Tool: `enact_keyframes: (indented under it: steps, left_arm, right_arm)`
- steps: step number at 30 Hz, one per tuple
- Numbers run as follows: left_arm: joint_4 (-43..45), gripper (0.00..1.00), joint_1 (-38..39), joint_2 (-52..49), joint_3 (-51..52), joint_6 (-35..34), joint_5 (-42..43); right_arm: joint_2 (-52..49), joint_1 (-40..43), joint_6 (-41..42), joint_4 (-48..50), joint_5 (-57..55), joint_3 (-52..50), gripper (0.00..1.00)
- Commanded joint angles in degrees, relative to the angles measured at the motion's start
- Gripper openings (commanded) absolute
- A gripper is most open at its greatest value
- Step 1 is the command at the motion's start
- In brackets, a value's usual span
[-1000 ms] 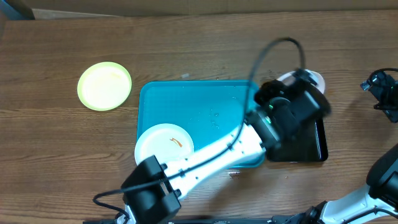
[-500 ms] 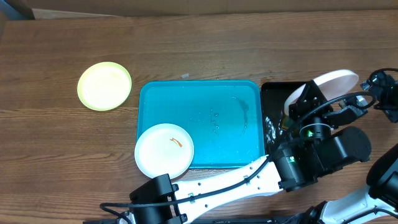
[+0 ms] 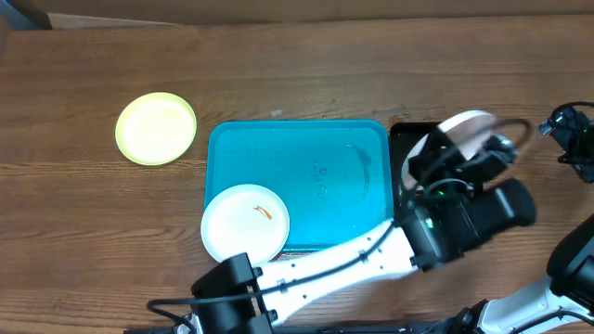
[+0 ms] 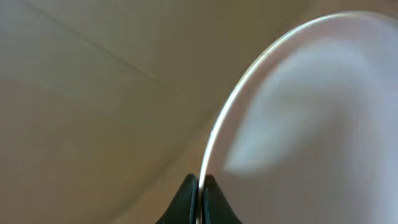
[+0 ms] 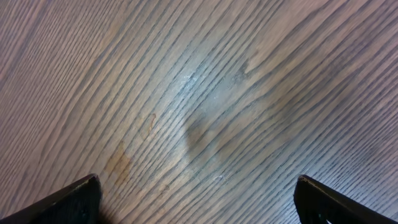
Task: Clean dirty plates on tray and stack at the side
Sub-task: 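Carry the white plate left and lower it onto the yellow plate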
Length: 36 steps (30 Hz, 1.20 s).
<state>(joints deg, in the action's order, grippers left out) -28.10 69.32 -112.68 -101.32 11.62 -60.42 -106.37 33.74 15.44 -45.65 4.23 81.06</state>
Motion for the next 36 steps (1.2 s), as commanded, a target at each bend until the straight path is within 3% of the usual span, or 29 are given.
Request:
enact_keyframes:
  steps: [1,4,11,14,19,26,31,36]
  left_arm:
    - [-6.2,0.04,-6.2,0.1,-1.0,-21.1,19.4]
    - [-11.0,0.04,-14.0,0.1,-1.0,-29.7,36.7]
    - [-13.7,0.04,-37.4,0.1,-1.0,-30.1,82.0]
    - [-17.8,0.04,-48.5,0.1,-1.0,-30.1,93.9]
    - [-28.8,0.04,-67.1,0.1,-1.0,-27.7,92.7]
    - [-39.4,0.04,-87.7,0.1,-0.7,-26.2,79.1]
    - [-38.5,0.04,-97.0,0.1,1.9,-26.3,76.3]
    - [-31.4,0.04,-100.0,0.1,6.8,-26.9,75.7]
  right_arm:
    - [0.2,0.1,0.5,0.2,-0.1,1.3,1.0]
    - [0.2,0.1,0.5,0.2,-0.1,1.3,1.0]
    - [0.2,0.1,0.5,0.2,-0.1,1.3,1.0]
    - [0.2,0.1,0.5,0.2,-0.1,1.3,1.0]
    - [0.2,0.1,0.5,0.2,-0.1,1.3,1.0]
    - [0.2,0.1,0.5,0.2,-0.1,1.3,1.0]
    - [0.2,0.1,0.5,0.2,-0.1,1.3,1.0]
    - [0.2,0.1,0.5,0.2,-0.1,1.3,1.0]
